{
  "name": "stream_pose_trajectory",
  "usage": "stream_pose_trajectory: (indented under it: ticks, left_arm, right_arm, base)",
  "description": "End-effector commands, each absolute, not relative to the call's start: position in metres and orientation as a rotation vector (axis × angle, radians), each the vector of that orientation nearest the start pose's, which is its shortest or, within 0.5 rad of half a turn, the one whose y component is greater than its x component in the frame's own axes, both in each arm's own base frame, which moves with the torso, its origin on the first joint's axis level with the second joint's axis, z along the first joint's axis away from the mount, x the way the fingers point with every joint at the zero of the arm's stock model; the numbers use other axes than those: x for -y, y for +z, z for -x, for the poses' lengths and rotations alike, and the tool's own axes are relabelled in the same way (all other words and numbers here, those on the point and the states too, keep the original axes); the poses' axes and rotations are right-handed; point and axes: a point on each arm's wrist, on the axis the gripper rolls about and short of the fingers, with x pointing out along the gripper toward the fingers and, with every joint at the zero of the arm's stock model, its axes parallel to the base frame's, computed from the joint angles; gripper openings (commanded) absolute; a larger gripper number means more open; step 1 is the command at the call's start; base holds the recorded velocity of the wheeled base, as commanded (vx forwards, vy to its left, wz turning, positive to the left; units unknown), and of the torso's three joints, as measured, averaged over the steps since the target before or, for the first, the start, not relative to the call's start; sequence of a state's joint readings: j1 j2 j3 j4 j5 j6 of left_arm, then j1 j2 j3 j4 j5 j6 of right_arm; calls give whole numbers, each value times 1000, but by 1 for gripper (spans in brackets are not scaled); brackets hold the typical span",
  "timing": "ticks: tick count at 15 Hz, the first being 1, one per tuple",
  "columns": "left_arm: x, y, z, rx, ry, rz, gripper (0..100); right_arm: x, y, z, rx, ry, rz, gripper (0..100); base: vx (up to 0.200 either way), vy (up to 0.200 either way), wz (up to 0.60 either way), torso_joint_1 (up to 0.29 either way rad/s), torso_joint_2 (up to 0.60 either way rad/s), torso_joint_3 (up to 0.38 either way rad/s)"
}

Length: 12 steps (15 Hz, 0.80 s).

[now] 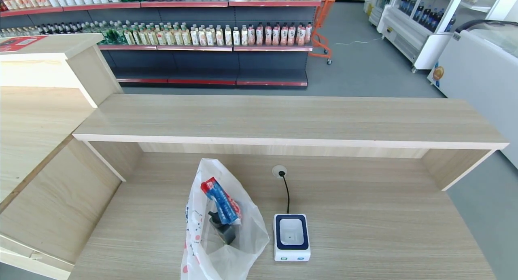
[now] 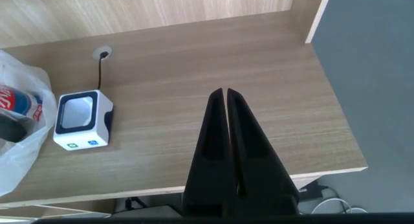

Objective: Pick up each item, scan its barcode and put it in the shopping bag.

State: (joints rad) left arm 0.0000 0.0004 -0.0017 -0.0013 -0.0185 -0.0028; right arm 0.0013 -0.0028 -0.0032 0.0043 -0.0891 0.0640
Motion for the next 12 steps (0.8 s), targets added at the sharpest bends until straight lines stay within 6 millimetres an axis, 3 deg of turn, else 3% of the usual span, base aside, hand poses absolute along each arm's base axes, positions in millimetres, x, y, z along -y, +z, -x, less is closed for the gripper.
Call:
stream_pose_trajectory:
  ticks: [1,12]
  left_arm:
    - [0,76,23,3,-18,3,100]
    - [0,76,23,3,-18,3,100]
  right_arm:
    - [2,76,23,1,-87,-64,0]
    - [2,76,23,2,-89,-74,0]
  base:
    - [0,0,0,0,0,0]
    - [0,0,0,0,0,0]
